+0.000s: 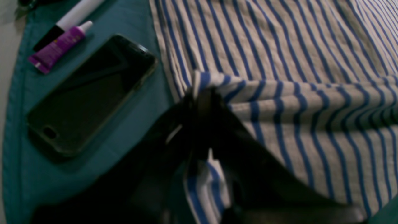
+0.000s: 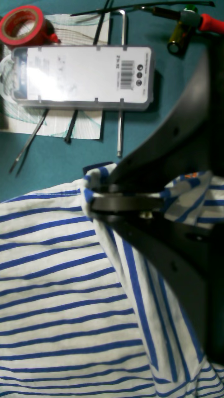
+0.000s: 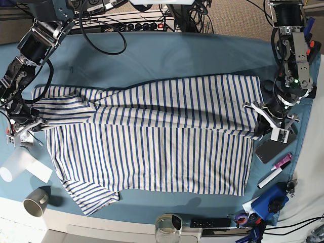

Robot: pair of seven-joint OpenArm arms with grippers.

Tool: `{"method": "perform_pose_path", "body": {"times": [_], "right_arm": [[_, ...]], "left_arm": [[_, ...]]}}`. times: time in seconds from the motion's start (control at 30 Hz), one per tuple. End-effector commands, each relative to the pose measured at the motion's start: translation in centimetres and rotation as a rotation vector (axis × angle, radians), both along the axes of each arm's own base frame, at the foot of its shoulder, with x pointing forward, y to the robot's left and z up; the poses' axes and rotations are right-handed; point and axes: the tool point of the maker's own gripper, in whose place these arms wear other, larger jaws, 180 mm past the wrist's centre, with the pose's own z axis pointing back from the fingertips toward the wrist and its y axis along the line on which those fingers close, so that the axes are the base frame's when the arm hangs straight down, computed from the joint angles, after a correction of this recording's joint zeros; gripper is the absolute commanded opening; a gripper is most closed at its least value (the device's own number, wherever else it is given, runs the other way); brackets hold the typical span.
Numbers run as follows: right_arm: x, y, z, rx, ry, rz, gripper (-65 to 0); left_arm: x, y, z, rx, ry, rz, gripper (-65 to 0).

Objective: Fold the T-shirt properly
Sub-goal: 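Lower the folded edge onto the shirt and open both grippers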

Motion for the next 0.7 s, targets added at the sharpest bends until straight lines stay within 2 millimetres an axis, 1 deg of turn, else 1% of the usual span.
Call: {"method": "perform_pose_path", "body": {"times": [0.0, 0.13, 0.27, 0.33, 0.4, 0.53, 0.67], "right_arm": [[0.8, -1.3, 2.2, -0.043, -0.054, -0.011, -65.0], [0.8, -2.0, 2.4, -0.073, -0.055, -0.038, -65.0], [0.8, -2.0, 2.4, -0.071, -0.056, -0.042, -65.0], [0.9, -2.0, 2.5, -0.073, -0.066, -0.043, -65.0], [1.0, -2.1, 2.6, -0.075, -0.075, -0.043, -65.0], [1.2, -2.1, 2.8, -0.078, -0.088, -0.043, -65.0], [1.2, -2.1, 2.8, -0.078, -0.086, -0.043, -65.0]], "left_arm": [[0.8, 0.3, 1.5, 0.014, -0.050, 0.004, -65.0], [0.7, -0.5, 0.5, 0.030, -0.032, 0.020, -65.0], [0.5, -1.3, -1.0, 0.002, 0.001, 0.031, -65.0], [0.4, -1.3, -1.8, -0.007, 0.020, 0.035, -65.0], [0.3, -1.1, -2.0, -0.002, 0.027, 0.042, -65.0], [1.0, -0.6, -1.4, 0.006, 0.010, 0.067, -65.0], [2.7, -0.6, 0.4, 0.010, -0.038, 0.067, -65.0]]}}
